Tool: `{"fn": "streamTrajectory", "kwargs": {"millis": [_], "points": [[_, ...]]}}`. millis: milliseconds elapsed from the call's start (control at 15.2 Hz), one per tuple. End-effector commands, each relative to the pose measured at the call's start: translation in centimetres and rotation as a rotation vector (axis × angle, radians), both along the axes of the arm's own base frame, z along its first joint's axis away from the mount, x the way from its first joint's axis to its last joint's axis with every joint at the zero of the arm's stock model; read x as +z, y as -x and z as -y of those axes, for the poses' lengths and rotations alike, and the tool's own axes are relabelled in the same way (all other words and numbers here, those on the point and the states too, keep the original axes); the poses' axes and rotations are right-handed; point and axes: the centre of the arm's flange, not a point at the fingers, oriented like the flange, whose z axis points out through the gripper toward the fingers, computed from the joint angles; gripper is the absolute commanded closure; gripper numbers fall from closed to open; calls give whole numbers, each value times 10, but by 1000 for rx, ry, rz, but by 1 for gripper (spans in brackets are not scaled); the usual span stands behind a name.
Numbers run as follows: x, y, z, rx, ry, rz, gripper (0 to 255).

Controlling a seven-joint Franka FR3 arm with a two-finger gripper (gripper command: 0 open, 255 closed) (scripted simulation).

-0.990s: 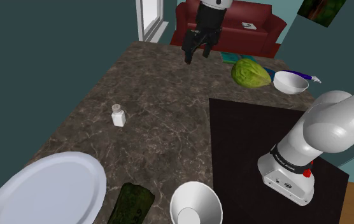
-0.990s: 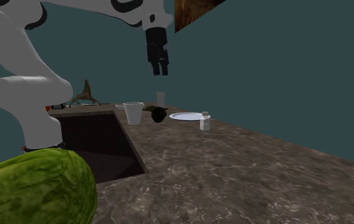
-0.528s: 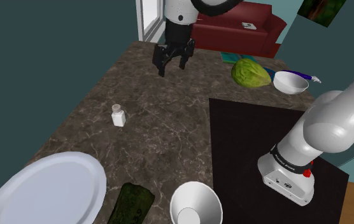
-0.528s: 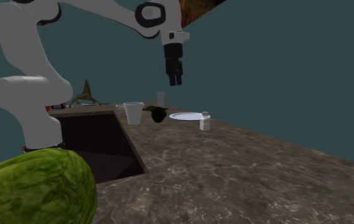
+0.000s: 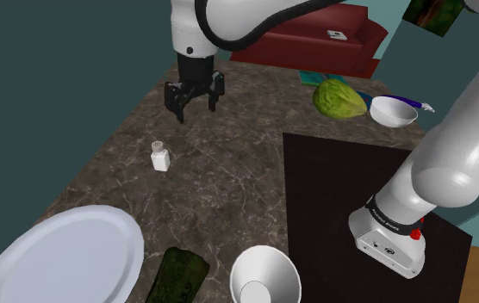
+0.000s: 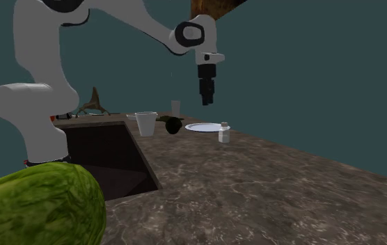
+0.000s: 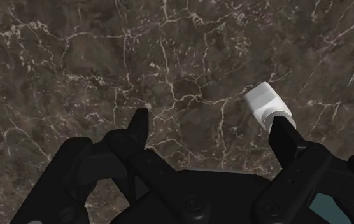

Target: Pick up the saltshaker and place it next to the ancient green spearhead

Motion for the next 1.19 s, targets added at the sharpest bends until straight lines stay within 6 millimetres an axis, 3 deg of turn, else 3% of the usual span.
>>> {"fn": "streamTrajectory", "kwargs": {"millis": [0,462,990,1122], "points": [[-12,-12,-22,-10,2,-10,0],[-56,-56,-95,-37,10,-44,0],[-99,-58,-99,-38,11,-45,0],[-99,-58,-99,-38,11,-45,0]]}}
